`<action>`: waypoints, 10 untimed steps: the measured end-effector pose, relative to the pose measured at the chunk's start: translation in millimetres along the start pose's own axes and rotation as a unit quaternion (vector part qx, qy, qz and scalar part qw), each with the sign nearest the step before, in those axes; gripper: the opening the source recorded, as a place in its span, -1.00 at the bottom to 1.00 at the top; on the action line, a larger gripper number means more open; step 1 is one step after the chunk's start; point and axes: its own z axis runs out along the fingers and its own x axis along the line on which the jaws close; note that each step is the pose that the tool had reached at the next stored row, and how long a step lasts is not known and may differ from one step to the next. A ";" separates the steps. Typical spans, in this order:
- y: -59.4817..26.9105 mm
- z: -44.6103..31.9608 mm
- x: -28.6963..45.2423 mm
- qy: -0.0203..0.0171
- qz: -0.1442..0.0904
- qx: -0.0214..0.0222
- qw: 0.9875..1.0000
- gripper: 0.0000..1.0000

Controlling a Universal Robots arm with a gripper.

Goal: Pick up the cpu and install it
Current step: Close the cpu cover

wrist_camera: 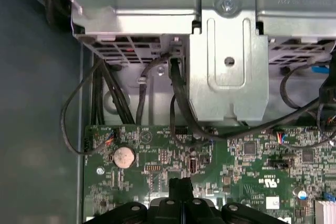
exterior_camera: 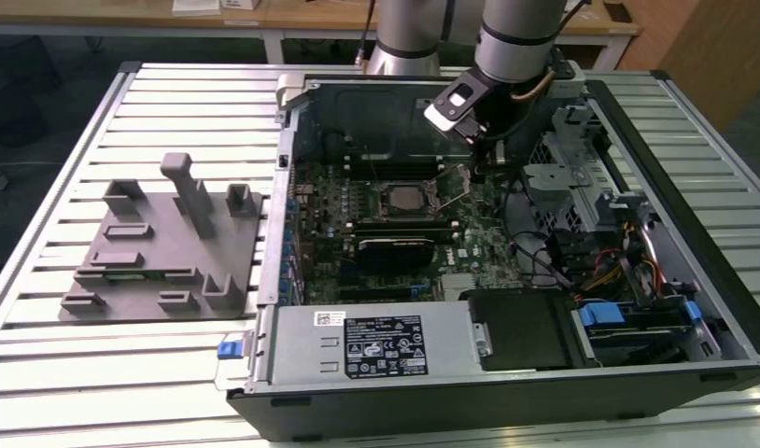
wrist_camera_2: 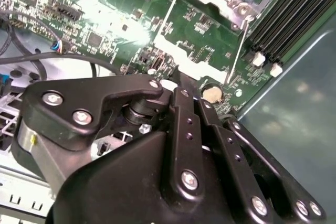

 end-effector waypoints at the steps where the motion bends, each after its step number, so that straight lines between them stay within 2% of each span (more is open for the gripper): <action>1: -1.6 0.0 0.0 0.001 0.000 0.000 1.000 -0.79; 6: -14.5 -0.5 -0.3 0.004 0.000 0.000 1.000 -0.79; 10: -29.0 -1.1 -0.6 0.008 0.000 0.000 1.000 -0.79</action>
